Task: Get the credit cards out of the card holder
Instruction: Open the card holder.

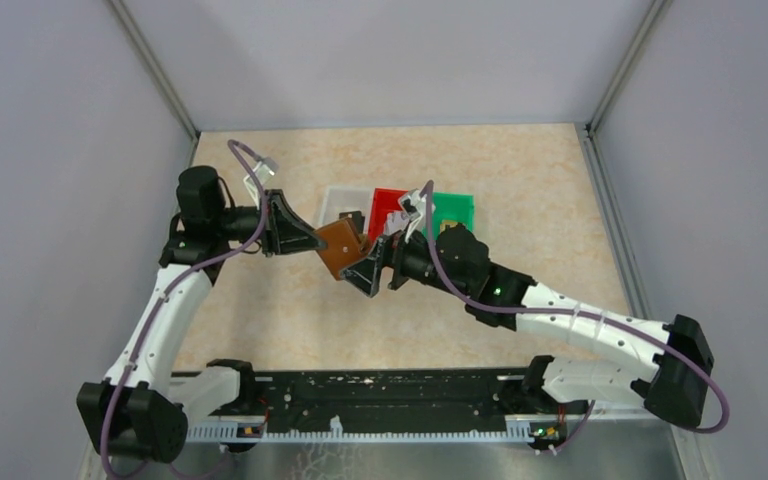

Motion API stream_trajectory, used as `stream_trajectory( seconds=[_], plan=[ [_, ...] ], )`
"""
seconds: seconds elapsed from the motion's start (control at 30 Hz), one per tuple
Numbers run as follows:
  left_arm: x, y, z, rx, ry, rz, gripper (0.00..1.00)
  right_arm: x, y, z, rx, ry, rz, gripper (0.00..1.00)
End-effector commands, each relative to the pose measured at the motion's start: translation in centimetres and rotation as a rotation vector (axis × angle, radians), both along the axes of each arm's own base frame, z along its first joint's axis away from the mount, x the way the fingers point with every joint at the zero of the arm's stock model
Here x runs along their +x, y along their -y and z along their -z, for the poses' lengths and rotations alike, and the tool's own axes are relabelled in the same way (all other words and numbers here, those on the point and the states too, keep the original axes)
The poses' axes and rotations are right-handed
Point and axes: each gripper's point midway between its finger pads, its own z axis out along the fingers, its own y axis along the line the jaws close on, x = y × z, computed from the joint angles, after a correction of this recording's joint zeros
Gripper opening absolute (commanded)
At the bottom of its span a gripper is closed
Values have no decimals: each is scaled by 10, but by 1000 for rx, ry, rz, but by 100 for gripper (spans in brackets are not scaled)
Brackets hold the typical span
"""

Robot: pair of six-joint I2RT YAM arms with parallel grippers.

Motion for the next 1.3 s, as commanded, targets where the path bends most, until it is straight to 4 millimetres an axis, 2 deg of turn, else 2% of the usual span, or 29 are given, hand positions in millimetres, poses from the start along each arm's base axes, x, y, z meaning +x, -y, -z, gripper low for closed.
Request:
stream_trajectory(
  seconds=[0.0,0.07,0.17,0.3,0.5,0.6,0.87,1.1,1.27],
  plan=[
    [13,3,3,-7,42,7,0,1,-15,-17,25,23,-49,99],
    [25,2,7,22,68,-8,0,2,-18,-10,15,2,-45,99],
    [31,2,12,42,47,-3,0,3,-20,2,-24,-41,-43,99],
    [31,4,7,18,34,-8,0,-1,-15,-6,14,-31,-43,99],
    [8,4,-1,-17,41,20,0,-9,-7,-6,39,11,-51,99],
    [5,4,-4,-18,77,28,0,-12,2,-8,68,36,-41,99],
    [-5,3,-11,-20,67,50,0,-26,27,-34,206,136,-38,99],
    [-29,0,-26,-39,54,114,0,-19,22,-30,191,162,-22,99],
    [-37,-1,-39,-48,29,122,0,-9,8,-20,172,167,-17,98]
  ],
)
